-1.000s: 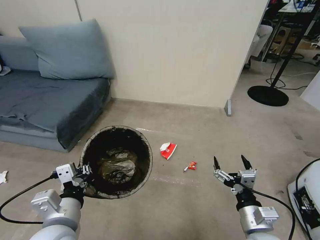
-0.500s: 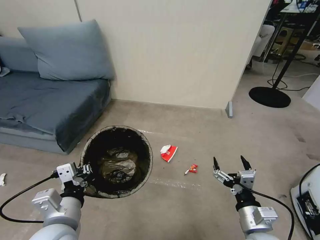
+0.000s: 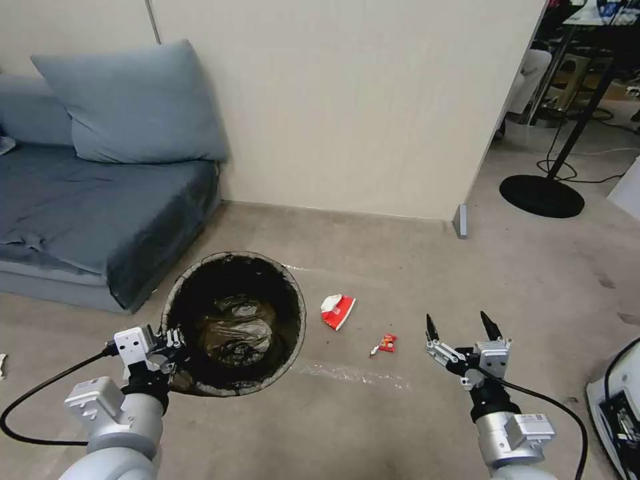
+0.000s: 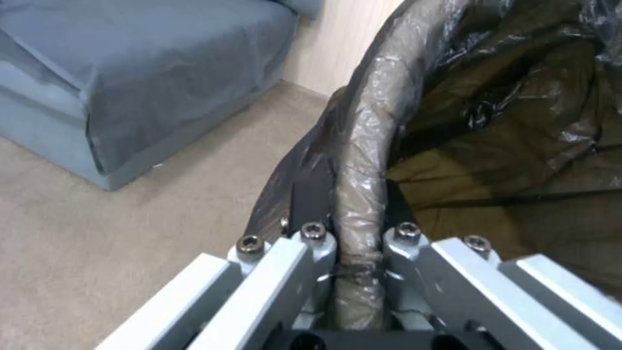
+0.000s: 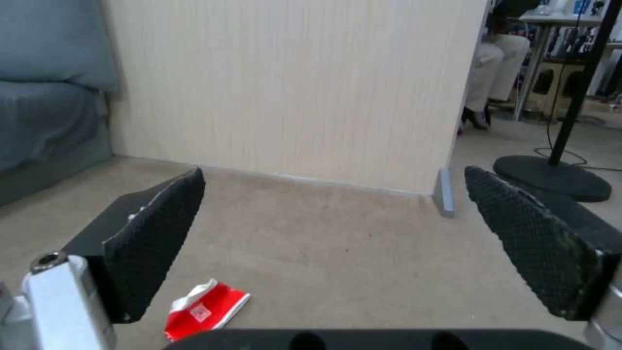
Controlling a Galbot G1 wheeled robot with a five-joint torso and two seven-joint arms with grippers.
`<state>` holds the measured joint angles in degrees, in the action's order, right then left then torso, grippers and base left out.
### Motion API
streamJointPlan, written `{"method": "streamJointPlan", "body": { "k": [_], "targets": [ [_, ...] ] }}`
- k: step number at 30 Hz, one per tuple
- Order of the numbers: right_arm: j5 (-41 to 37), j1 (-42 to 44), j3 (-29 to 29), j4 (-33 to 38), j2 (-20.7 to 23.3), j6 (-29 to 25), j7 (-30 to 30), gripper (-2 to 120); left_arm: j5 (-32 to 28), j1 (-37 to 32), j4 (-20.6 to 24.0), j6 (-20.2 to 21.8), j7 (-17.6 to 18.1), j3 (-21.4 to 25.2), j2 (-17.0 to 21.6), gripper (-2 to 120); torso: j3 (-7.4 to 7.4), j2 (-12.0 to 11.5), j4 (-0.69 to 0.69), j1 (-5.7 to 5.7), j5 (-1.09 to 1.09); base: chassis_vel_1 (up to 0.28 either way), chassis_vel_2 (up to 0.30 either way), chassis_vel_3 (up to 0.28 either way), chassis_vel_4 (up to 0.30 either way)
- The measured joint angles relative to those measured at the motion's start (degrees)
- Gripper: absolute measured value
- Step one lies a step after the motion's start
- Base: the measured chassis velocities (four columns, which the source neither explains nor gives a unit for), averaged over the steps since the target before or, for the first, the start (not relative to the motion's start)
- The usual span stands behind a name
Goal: Pick up the trash bin, then pick up the garbage from the floor and place it into the trash bin.
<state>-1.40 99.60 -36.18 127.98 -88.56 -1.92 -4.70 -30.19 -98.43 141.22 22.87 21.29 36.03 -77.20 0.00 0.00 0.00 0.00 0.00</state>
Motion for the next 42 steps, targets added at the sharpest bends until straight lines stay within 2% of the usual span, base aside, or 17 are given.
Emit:
{"method": "streamJointPlan", "body": {
  "k": [33, 42],
  "targets": [
    [0.3, -0.1, 0.1, -0.2, 0.0, 0.0, 0.1, 100, -0.1, 0.0, -0.1, -0.1, -0.1, -0.1, 0.1, 3, 0.0, 0.0, 0.0, 0.0, 0.0, -0.011, 0.013, 0.011, -0.012],
    [-0.3, -0.2, 0.1, -0.8, 1.6, 0.8, 0.8, 100, -0.2, 0.0, 0.3, -0.1, -0.1, 0.1, 0.3, 3, 0.0, 0.0, 0.0, 0.0, 0.01, -0.011, 0.017, 0.017, -0.015]
  ]
}}
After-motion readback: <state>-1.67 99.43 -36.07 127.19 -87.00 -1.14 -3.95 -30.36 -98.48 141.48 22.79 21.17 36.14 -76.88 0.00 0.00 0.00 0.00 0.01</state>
